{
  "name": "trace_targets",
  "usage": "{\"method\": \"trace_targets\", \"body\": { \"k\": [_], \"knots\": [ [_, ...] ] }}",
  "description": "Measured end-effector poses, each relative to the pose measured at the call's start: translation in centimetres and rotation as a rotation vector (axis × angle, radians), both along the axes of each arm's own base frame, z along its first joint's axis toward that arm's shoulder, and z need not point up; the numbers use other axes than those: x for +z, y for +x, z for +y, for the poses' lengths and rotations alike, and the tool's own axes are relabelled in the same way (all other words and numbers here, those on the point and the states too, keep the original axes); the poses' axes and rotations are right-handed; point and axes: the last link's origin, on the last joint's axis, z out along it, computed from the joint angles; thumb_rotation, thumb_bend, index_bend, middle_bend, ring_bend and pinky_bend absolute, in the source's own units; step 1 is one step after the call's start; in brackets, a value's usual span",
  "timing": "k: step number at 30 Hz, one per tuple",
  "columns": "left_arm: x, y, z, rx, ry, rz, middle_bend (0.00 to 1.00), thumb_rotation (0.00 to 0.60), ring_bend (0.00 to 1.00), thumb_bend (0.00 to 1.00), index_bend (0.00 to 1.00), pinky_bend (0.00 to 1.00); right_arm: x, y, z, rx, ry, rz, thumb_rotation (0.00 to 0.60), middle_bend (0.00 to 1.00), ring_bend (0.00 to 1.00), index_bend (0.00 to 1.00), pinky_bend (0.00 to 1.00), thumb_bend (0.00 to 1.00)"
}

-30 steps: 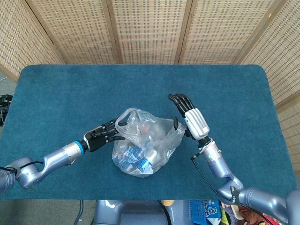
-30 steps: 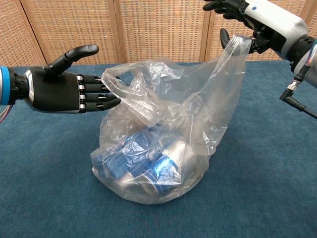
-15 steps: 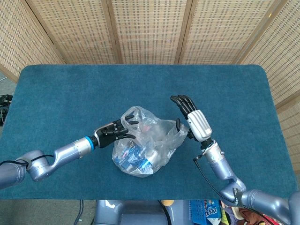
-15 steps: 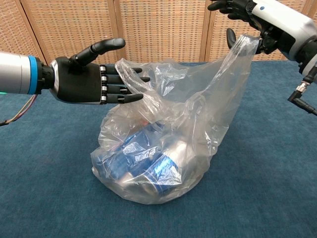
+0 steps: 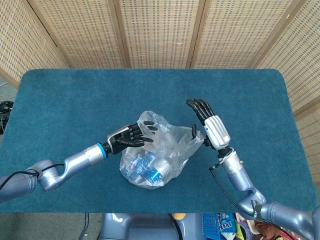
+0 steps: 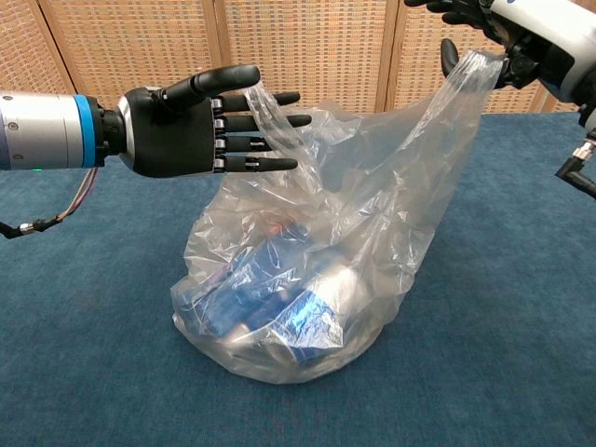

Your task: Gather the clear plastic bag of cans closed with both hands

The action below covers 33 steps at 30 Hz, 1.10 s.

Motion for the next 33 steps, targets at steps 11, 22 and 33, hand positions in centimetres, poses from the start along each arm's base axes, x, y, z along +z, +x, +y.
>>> {"method": "trace_targets", "body": {
  "k": [11,22,33],
  "knots": [
    [0.7,0.3,0.0,-0.01,0.091,-0.024,0.08,0.6,0.06,0.12,0.02,0.1,-0.1,-0.1,0.1,-0.003,0.004,0.0,0.6,0.11,0.0,0.0,0.0,0.82],
    [-0.4,1.3,0.5,0.065,0.039,-0.135,0.11,0.6,0.06,0.15,0.07,0.07,-0.4,-0.1,0.7,0.013,0.021,0.004,0.6,0.11,0.0,0.0,0.0,0.82],
    [-1.3,1.1,1.0,0.026,0.095,-0.077,0.12,0.6,0.05,0.15,0.09,0.0,-0.2,-0.5,0.8,0.008,0.015,0.011,0.6,0.11,0.0,0.0,0.0,0.82]
  ]
}}
